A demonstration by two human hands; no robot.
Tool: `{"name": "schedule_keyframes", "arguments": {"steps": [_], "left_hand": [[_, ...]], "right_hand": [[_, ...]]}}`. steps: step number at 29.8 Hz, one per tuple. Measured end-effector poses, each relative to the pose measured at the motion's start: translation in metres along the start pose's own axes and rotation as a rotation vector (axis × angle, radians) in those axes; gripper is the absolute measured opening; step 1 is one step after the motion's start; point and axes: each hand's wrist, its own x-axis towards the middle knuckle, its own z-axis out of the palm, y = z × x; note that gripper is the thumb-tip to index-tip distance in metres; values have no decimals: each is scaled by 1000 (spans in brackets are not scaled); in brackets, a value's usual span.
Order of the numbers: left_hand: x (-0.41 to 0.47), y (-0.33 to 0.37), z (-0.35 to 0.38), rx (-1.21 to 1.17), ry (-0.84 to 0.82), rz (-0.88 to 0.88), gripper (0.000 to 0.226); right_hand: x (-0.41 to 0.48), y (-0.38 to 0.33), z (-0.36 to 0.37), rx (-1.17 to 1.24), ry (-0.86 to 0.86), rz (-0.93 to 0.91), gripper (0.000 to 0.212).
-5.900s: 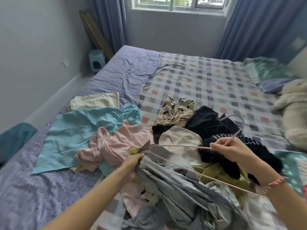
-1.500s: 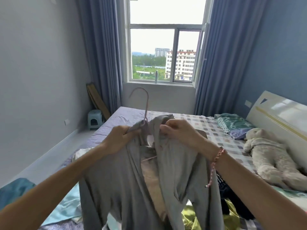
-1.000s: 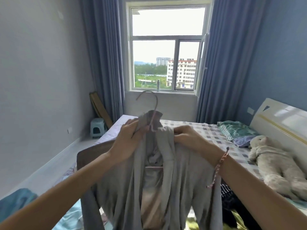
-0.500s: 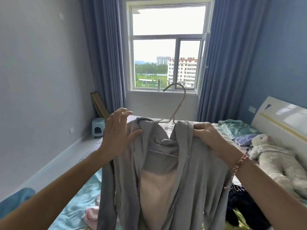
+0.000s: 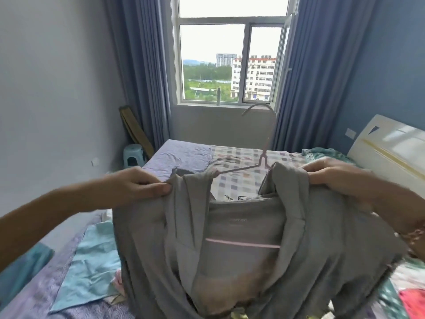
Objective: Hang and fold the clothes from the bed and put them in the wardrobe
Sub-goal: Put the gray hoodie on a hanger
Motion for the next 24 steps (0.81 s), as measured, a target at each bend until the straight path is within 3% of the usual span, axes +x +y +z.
{"name": "schedule_keyframes", "arguments": {"steps": [2, 3, 5, 7, 11, 15, 19, 21, 23, 24], "left_hand": [[6, 5, -16, -44, -93, -135, 88], [23, -3, -23, -51, -142, -208, 91], [61, -24, -22, 22, -130, -316, 98], [128, -72, -13, 149, -6, -340, 101], [222, -184, 65, 367, 201, -403, 56], [261, -277, 160, 396, 389, -520, 40], [240, -383, 309, 485, 154, -556, 51], [199, -404, 374, 523, 40, -607, 58], [158, -410, 413, 493, 9, -582, 69], [147, -411, 418, 467, 74, -514, 76]], "right_hand": [[5, -14, -5, 26, -7, 39, 16], [24, -15, -9, 7, 8, 77, 11], [63, -3, -9, -166, 35, 134, 19], [133, 26, -9, -392, 84, 155, 26], [236, 139, 39, -562, 154, 211, 24], [290, 270, 113, -647, 384, 255, 26], [277, 418, 226, -443, 202, 340, 20], [239, 466, 271, -432, 132, 366, 33], [199, 491, 298, -508, 131, 295, 42], [188, 492, 300, -538, 171, 237, 45]]}}
